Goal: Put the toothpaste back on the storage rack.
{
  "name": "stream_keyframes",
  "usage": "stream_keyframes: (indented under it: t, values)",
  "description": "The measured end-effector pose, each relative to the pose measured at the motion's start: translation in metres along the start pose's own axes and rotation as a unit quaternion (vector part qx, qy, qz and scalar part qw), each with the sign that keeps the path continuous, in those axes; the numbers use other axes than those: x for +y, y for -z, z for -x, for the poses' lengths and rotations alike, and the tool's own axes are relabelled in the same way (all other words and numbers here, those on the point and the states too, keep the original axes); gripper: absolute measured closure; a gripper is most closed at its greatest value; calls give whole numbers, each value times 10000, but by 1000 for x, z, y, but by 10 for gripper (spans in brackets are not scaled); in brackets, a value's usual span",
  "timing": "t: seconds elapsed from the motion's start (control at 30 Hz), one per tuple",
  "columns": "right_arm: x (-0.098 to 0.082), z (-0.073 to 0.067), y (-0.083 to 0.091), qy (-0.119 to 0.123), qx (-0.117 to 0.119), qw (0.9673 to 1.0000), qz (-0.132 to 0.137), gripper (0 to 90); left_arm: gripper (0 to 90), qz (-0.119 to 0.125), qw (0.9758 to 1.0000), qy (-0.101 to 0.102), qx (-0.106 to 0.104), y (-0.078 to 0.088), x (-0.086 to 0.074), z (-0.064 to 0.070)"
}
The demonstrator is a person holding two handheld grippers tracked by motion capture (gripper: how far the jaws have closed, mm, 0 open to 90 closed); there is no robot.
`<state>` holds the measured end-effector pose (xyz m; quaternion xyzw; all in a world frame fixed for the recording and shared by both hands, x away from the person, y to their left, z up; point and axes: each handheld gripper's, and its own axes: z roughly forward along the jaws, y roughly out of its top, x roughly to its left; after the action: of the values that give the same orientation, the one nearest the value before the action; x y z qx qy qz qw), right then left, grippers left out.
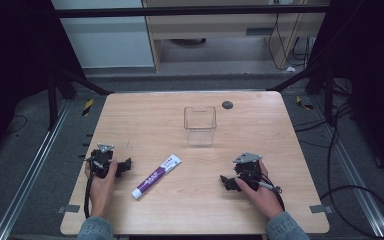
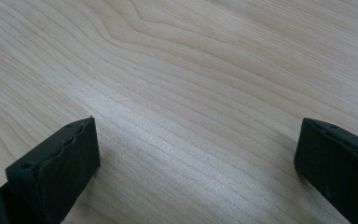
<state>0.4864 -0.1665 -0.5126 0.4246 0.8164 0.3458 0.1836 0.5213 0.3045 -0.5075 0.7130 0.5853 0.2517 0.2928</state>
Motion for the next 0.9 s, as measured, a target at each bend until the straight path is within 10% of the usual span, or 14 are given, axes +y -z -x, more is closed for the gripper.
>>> stream_keyframes:
  t: [0.33, 0.63, 0.9]
  values:
    - [0, 0, 0, 5, 21, 10000, -3, 4, 48, 95, 9990, -425, -142, 22, 7, 9]
    - [0, 0, 0, 6, 21, 10000, -2, 4, 68, 69, 9855, -1569, -637, 72, 32, 63]
    - [0, 0, 0, 7, 22, 10000, -2, 4, 84, -281, 9750, -2047, -815, 81, 42, 91]
